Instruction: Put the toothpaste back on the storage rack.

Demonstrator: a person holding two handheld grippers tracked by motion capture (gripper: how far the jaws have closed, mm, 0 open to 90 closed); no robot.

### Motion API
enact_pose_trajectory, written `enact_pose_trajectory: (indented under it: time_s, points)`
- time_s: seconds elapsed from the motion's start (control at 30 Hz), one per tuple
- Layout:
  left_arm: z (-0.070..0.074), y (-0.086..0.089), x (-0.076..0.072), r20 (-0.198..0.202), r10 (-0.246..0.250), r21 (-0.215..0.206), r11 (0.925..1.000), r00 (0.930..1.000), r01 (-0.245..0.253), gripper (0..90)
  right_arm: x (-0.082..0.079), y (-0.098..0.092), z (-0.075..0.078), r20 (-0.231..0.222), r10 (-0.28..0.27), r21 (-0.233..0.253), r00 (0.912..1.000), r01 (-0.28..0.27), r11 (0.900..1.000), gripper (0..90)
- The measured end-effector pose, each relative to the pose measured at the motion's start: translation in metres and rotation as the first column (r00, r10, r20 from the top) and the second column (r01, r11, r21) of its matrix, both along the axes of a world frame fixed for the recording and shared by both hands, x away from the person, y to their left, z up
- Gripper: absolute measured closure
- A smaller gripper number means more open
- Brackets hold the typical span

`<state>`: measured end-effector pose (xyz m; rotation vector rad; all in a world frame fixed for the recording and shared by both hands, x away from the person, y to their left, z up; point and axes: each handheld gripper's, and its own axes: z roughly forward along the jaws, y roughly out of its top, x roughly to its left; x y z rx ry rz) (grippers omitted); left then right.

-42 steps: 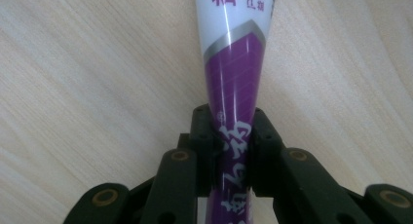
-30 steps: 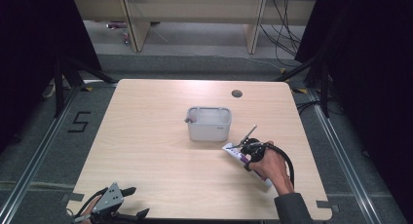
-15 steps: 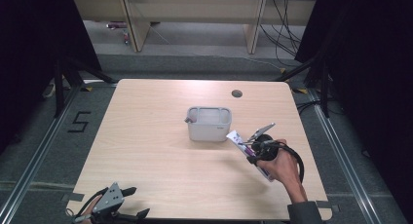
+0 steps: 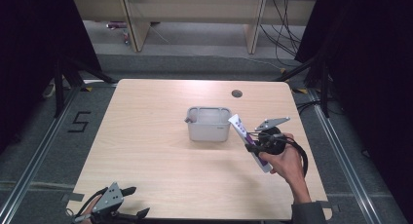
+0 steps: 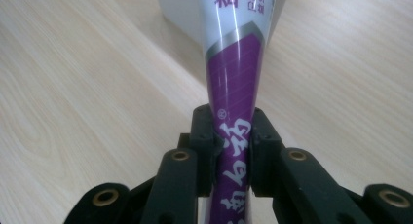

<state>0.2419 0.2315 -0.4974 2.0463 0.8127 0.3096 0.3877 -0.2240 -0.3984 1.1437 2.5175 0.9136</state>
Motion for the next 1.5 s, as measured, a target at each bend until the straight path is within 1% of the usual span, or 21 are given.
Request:
enact_pose_trajectory:
  time_s: [0.03,0.13,0.17,0.2,0.27,0.3,0.33,0.37,0.5,0.57,0.6,0.67,0.8,0.9,0.93,1.1,1.37,1.4,1.43,1.47,1.5]
  points:
    - [0.000,0.000,0.000,0.002,-0.002,-0.003,1.0000,1.0000,0.002,16.7,0.001,0.000,0.001,0.045,0.022,-0.008,0.9988,-0.021,1.000,76.7]
    - [0.001,0.002,0.002,0.005,-0.014,0.028,0.9995,0.9999,0.013,16.7,0.000,0.002,0.004,0.053,0.008,0.023,0.9986,-0.009,1.000,76.7]
    - [0.000,0.000,0.000,0.001,-0.002,0.000,1.0000,1.0000,0.002,16.7,0.001,0.003,0.005,0.056,0.008,0.035,0.9984,-0.010,0.999,76.7]
    - [0.000,0.000,0.000,0.003,-0.005,0.005,1.0000,1.0000,0.005,16.7,0.001,0.004,0.004,0.085,-0.004,0.051,0.9964,0.000,0.999,76.7]
    - [0.001,0.000,0.001,0.001,-0.005,-0.003,1.0000,1.0000,0.005,16.7,0.001,0.005,0.009,0.086,-0.017,0.053,0.9961,0.013,0.999,76.7]
    - [0.001,0.000,0.001,0.003,-0.006,-0.013,0.9999,1.0000,0.006,16.7,0.003,0.006,0.010,0.137,-0.011,0.054,0.9905,0.004,0.999,76.8]
    - [0.001,0.000,0.001,0.000,-0.008,-0.018,0.9998,1.0000,0.008,16.7,0.002,0.008,0.010,0.130,-0.022,0.068,0.9913,0.013,0.998,76.8]
    - [0.002,0.001,0.001,0.005,-0.013,0.007,0.9999,0.9999,0.013,16.7,0.003,0.009,0.011,0.140,-0.009,0.067,0.9901,0.000,0.998,76.7]
    - [0.002,0.000,0.000,0.003,-0.008,-0.015,0.9999,1.0000,0.008,16.7,0.006,0.016,0.015,0.173,-0.010,0.095,0.9849,-0.006,0.995,76.7]
    - [0.002,0.001,-0.001,0.005,-0.006,-0.013,0.9999,1.0000,0.007,16.7,0.008,0.021,0.018,0.162,-0.011,0.111,0.9867,-0.007,0.994,76.7]
    - [0.003,0.001,-0.001,0.005,-0.004,-0.008,1.0000,1.0000,0.004,16.7,0.010,0.022,0.018,0.192,0.006,0.100,0.9813,-0.025,0.995,76.7]
    - [0.002,0.000,0.000,0.008,-0.004,-0.019,0.9998,1.0000,0.004,16.7,0.011,0.027,0.021,0.183,-0.019,0.132,0.9829,-0.005,0.991,76.7]
    - [0.003,0.001,0.000,0.009,-0.013,-0.003,0.9999,0.9999,0.013,16.7,0.017,0.032,0.022,0.220,-0.015,0.161,0.9753,-0.022,0.987,76.7]
    - [0.001,0.000,-0.001,0.009,-0.004,-0.016,0.9999,1.0000,0.005,16.7,0.021,0.037,0.024,0.233,-0.028,0.183,0.9720,-0.016,0.983,76.7]
    - [0.002,0.000,-0.001,0.011,-0.005,-0.015,0.9999,0.9999,0.005,16.7,0.023,0.037,0.024,0.258,-0.025,0.184,0.9658,-0.024,0.983,76.7]
    - [0.002,0.000,-0.001,0.007,-0.004,-0.022,0.9998,1.0000,0.004,16.7,0.027,0.046,0.029,0.266,-0.043,0.216,0.9629,-0.016,0.976,76.8]
    - [0.002,0.000,-0.001,-0.002,-0.016,-0.021,0.9997,0.9999,0.016,16.7,0.042,0.056,0.032,0.328,-0.045,0.233,0.9435,-0.034,0.972,76.8]
    - [0.002,0.000,-0.001,0.000,-0.013,-0.028,0.9995,0.9999,0.013,16.7,0.043,0.057,0.032,0.312,-0.056,0.251,0.9484,-0.025,0.968,76.8]
    - [0.002,0.000,-0.001,0.001,-0.013,-0.030,0.9995,0.9999,0.013,16.7,0.045,0.059,0.032,0.324,-0.062,0.265,0.9439,-0.028,0.964,76.8]
    - [0.002,0.000,-0.001,0.000,-0.012,-0.032,0.9994,0.9999,0.012,16.7,0.046,0.059,0.033,0.319,-0.063,0.266,0.9458,-0.026,0.964,76.7]
    - [0.002,0.000,-0.001,-0.001,-0.010,-0.034,0.9994,1.0000,0.010,16.7,0.049,0.059,0.034,0.348,-0.064,0.263,0.9351,-0.032,0.964,76.8]
